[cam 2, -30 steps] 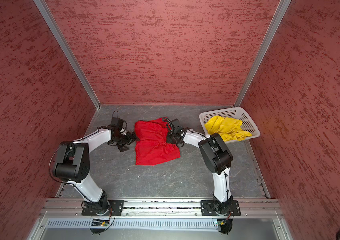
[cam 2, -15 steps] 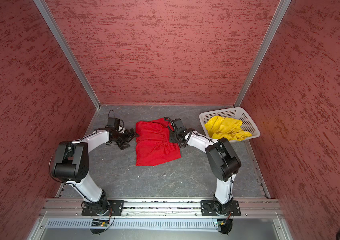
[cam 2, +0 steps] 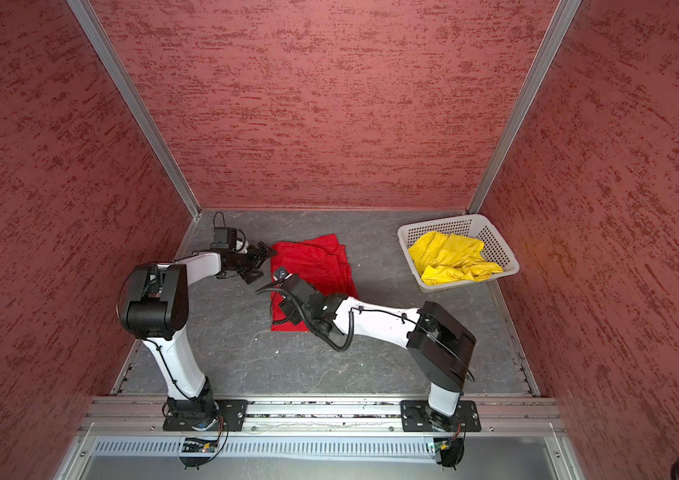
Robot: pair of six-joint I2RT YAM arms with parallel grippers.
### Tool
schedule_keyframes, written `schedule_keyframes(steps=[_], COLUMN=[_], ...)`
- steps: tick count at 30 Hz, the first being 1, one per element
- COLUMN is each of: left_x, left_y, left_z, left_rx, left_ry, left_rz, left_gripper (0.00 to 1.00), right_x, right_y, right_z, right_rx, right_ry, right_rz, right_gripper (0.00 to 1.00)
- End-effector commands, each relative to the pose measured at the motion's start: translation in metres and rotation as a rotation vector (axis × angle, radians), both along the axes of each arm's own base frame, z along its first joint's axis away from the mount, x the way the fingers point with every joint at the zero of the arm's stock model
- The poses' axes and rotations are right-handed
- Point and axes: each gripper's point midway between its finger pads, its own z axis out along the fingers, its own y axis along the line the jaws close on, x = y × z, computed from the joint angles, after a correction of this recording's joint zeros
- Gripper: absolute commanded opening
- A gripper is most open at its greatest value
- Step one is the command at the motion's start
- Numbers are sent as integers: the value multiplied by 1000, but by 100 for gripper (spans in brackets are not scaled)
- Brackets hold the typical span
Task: Fold and stack the shorts
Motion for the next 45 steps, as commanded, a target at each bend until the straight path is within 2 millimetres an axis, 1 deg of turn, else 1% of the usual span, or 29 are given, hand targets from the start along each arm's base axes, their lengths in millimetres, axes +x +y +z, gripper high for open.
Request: schedule_keyframes(steps=[1, 5, 8, 10, 12, 15, 17, 18, 19, 20, 21, 23, 24, 25, 27, 29, 30, 35, 38, 40, 41, 42, 43, 44, 45], left_x=[12, 19, 22, 22, 21, 21, 21, 22, 22, 25, 26, 31, 35, 38, 43, 48, 50, 57, 62, 64, 63, 62, 60, 55, 50], left_y=[-3, -4, -4, -4, -3, -3, -3, -3, -4, -4, -4, -5, -6, -6, -5, -4, -3, 3, 6, 4, 2, 0, 0, 0, 0], left_z=[-7, -17, -24, -27, -30, -33, -34, -34, -35, -35, -35, -38, -38, -40, -44, -46, -46, -44, -39, -35, -31, -27, -20, -16, -11], left_rx=[-19, -27, -26, -22, -19, -21, -25, -27, -29, -31, -33, -40, -45, -45, -42, -31, -23, 17, 36, 28, 21, 16, 11, 10, 8], left_ry=[-24, -15, -4, -2, 3, 6, 7, 7, 8, 5, 5, 6, 7, 7, 12, 11, 9, 1, -7, -10, -15, -21, -30, -34, -38], left_rz=[3, 1, 5, 4, 4, 0, -1, -1, -3, -3, -5, -9, -11, -12, -12, -9, -7, -2, -5, -21, -29, -31, -30, -26, -21], left_gripper=[98, 90, 85, 81, 76, 76, 74, 70, 64, 59, 53, 47, 41, 34, 16, 3, 0, 0, 0, 0, 13, 24, 34, 48, 57], right_x=[-14, -36, -44, -39, -27, -12, -5, -4, -3, -4, -6, -15, -20, -26, -37, -48, -53, -76, -82, -84, -82, -79, -76, -71, -68], right_y=[22, 42, 53, 58, 59, 61, 58, 56, 55, 53, 51, 47, 45, 42, 35, 29, 26, 14, 9, 11, 15, 19, 27, 33, 38], right_z=[-7, -33, -48, -54, -62, -76, -85, -89, -92, -94, -93, -93, -94, -95, -98, -101, -102, -105, -111, -113, -109, -103, -92, -81, -71], right_rx=[-26, -68, -92, -93, -124, -141, -135, -140, -146, -150, -147, -138, -131, -127, -122, -115, -109, -71, -77, -77, -64, -46, -19, 3, 23], right_ry=[-38, -30, -33, -44, -78, -73, -44, -28, -16, -9, -2, 28, 49, 70, 119, 171, 193, 299, 329, 341, 334, 323, 303, 280, 263], right_rz=[89, 169, 197, 189, 147, 94, 65, 61, 61, 62, 66, 89, 100, 111, 125, 138, 141, 136, 130, 128, 130, 133, 141, 144, 146], right_gripper=[61, 62, 63, 66, 67, 64, 57, 49, 37, 14, 0, 0, 0, 0, 0, 0, 0, 0, 0, 0, 4, 16, 29, 34, 37])
